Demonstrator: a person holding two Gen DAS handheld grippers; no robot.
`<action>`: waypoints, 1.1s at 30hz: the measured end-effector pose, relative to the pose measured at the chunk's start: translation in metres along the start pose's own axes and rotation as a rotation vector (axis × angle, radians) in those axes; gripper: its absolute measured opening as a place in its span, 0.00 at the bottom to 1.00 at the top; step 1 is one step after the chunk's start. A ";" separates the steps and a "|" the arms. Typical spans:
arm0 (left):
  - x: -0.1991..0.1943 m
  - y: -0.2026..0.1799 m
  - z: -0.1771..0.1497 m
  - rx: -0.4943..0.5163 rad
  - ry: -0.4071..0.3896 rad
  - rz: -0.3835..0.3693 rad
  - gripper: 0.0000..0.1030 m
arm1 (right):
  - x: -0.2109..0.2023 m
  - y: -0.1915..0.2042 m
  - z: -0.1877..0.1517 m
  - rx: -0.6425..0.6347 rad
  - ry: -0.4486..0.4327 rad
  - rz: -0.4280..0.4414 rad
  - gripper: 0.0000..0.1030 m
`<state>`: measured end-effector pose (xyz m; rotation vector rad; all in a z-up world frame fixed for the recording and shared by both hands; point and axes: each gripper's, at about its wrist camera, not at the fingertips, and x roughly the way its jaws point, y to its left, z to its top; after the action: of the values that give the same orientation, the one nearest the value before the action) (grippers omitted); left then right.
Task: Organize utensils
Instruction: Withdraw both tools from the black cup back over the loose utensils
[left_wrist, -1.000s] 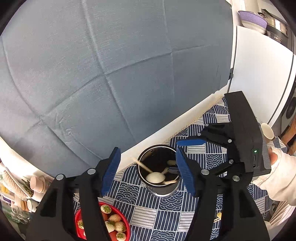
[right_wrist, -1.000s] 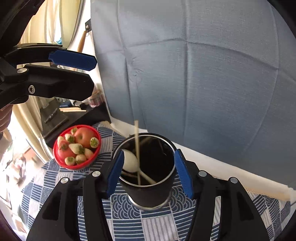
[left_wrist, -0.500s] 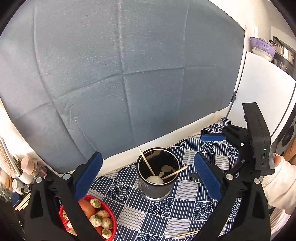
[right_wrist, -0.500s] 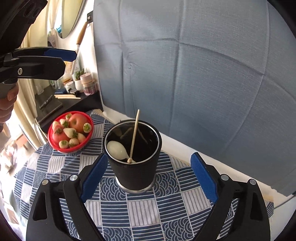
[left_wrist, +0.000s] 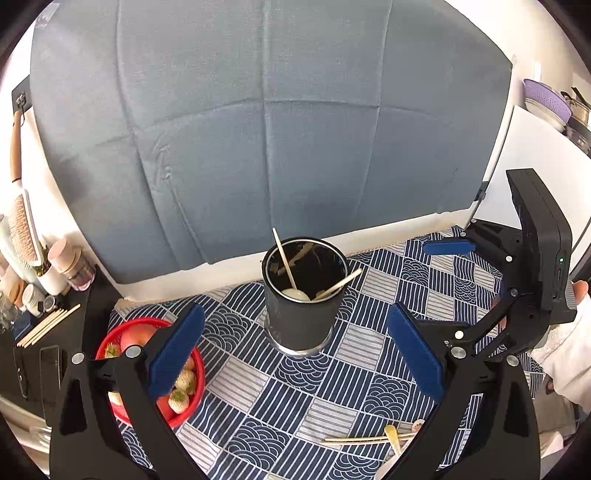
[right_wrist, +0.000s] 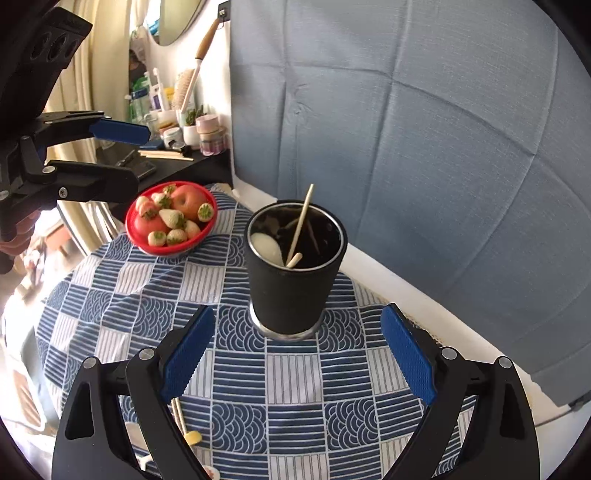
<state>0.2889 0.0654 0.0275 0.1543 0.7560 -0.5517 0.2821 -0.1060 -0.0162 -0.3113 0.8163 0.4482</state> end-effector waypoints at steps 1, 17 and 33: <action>-0.002 -0.002 -0.005 -0.012 0.003 0.003 0.94 | -0.001 0.003 -0.002 -0.013 0.000 0.012 0.84; -0.003 -0.046 -0.089 -0.082 0.099 0.089 0.94 | -0.009 0.030 -0.051 -0.103 0.020 0.108 0.84; 0.029 -0.072 -0.174 -0.167 0.289 0.045 0.94 | 0.000 0.031 -0.091 -0.116 0.085 0.165 0.84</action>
<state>0.1621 0.0486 -0.1144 0.0973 1.0737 -0.4251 0.2098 -0.1191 -0.0783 -0.3734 0.9041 0.6418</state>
